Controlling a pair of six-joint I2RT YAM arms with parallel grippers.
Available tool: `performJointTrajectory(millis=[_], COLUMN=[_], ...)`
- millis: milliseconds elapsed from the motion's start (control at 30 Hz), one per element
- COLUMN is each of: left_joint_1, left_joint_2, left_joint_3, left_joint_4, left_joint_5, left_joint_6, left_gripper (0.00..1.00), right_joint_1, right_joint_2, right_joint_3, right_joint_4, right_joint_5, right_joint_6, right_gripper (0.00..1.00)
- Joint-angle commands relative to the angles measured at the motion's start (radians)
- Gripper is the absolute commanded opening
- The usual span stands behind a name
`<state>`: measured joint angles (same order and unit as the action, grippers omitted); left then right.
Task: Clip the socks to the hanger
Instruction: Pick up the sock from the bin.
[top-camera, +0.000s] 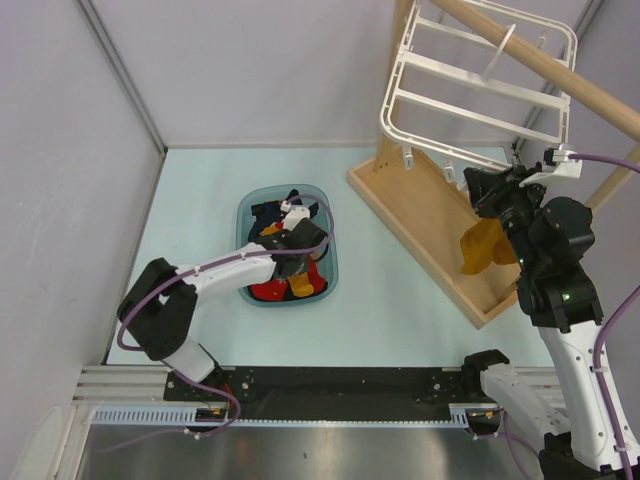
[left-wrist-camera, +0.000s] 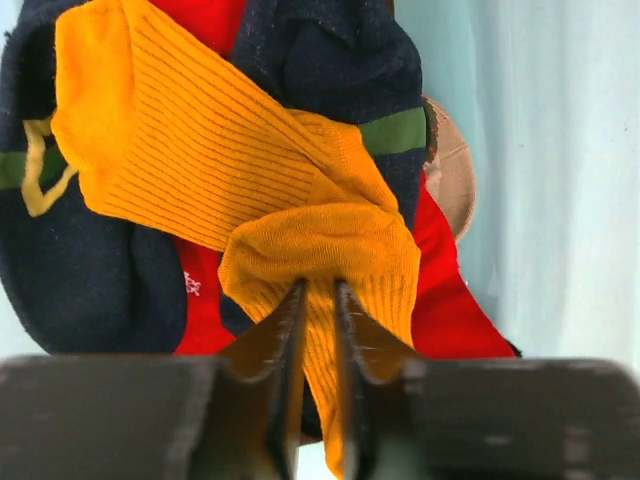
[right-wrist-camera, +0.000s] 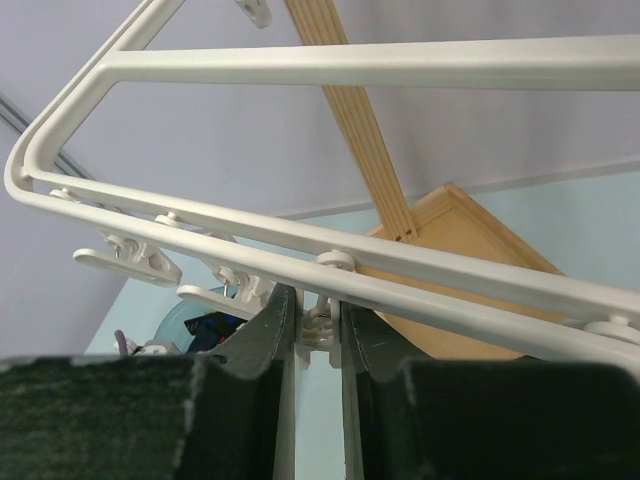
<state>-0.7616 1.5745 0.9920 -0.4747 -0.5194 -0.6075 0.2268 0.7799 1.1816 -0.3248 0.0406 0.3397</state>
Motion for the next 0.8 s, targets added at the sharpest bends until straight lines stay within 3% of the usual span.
performJointTrajectory(millis=[0,267,533,767], left_joint_1=[0.008,0.010,0.025,0.044], left_joint_2=[-0.034,-0.102,-0.065,0.013], left_joint_3=[0.040,-0.023,0.000,0.034], left_joint_4=[-0.004,0.039,0.068,0.068], left_joint_5=[-0.002,-0.019,0.013,0.024], left_joint_6=[0.018,0.051,0.043,0.043], left_gripper=[0.16,0.01,0.29,0.30], right_joint_1=[-0.004,-0.006,-0.006,-0.007], right_joint_2=[-0.005,-0.005,-0.027,-0.028], right_joint_3=[0.006,-0.007,-0.007,-0.007], right_joint_4=[0.001,0.015,0.015,0.015], right_joint_5=[-0.004,-0.018,-0.015,-0.016], right_joint_6=[-0.015,0.001,0.002,0.002], right_gripper=[0.00,0.00,0.00,0.00])
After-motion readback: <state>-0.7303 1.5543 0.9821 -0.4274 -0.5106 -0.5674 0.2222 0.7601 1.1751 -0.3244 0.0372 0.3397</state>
